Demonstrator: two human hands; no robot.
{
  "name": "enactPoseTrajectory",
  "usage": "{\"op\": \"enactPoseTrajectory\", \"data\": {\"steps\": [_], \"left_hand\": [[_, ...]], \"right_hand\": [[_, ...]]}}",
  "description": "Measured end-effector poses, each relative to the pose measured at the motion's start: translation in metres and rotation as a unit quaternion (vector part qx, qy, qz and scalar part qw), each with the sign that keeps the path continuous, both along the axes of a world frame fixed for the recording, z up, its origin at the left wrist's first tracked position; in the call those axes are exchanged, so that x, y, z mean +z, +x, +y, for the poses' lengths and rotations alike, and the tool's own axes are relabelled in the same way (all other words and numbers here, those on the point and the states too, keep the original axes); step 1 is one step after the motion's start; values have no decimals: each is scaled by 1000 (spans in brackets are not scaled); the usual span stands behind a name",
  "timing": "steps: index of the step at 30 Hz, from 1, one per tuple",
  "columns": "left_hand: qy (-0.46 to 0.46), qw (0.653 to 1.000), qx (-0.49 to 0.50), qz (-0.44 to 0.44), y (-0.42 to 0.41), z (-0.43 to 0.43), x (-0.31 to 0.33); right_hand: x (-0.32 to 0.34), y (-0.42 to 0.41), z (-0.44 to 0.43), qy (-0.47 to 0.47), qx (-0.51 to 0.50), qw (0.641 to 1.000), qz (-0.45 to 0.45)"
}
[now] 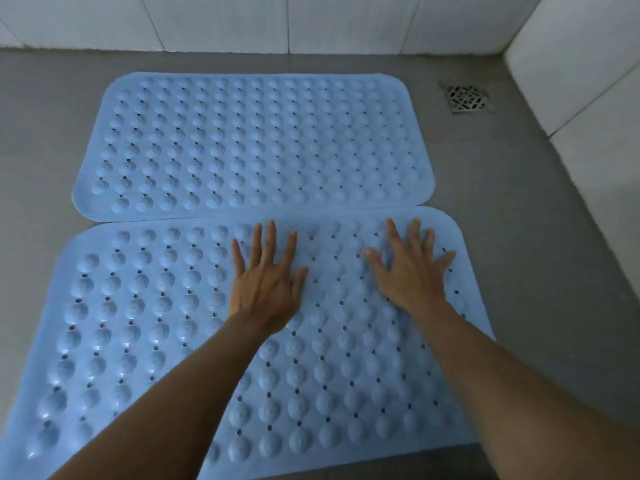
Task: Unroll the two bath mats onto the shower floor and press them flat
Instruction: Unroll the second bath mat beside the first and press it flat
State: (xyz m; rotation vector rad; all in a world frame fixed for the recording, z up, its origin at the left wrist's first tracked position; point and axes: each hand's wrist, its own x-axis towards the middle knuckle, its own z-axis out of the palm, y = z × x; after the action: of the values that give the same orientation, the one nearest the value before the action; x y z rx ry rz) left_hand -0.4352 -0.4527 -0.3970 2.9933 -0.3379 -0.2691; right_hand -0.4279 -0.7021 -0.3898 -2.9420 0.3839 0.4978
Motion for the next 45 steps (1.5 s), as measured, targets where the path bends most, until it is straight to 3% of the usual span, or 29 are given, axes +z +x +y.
{"op": "enactPoseTrajectory", "data": {"steps": [3, 9, 37, 43, 45], "left_hand": [[-9, 1000, -22, 17, 11, -47, -4], [16, 999, -3, 38, 23, -70, -18], [15, 999, 9, 46, 26, -70, -17], [-15, 993, -12, 120, 32, -63, -1], [-49, 993, -11, 104, 24, -51, 7]], "right_hand": [[-7, 0, -26, -7, 11, 1000, 25], [-23, 6, -31, -16, 90, 995, -45], [-17, 15, -41, 50, 92, 994, 13], [-5, 5, -18, 30, 65, 997, 41], [2, -7, 4, 53, 61, 996, 33]]}}
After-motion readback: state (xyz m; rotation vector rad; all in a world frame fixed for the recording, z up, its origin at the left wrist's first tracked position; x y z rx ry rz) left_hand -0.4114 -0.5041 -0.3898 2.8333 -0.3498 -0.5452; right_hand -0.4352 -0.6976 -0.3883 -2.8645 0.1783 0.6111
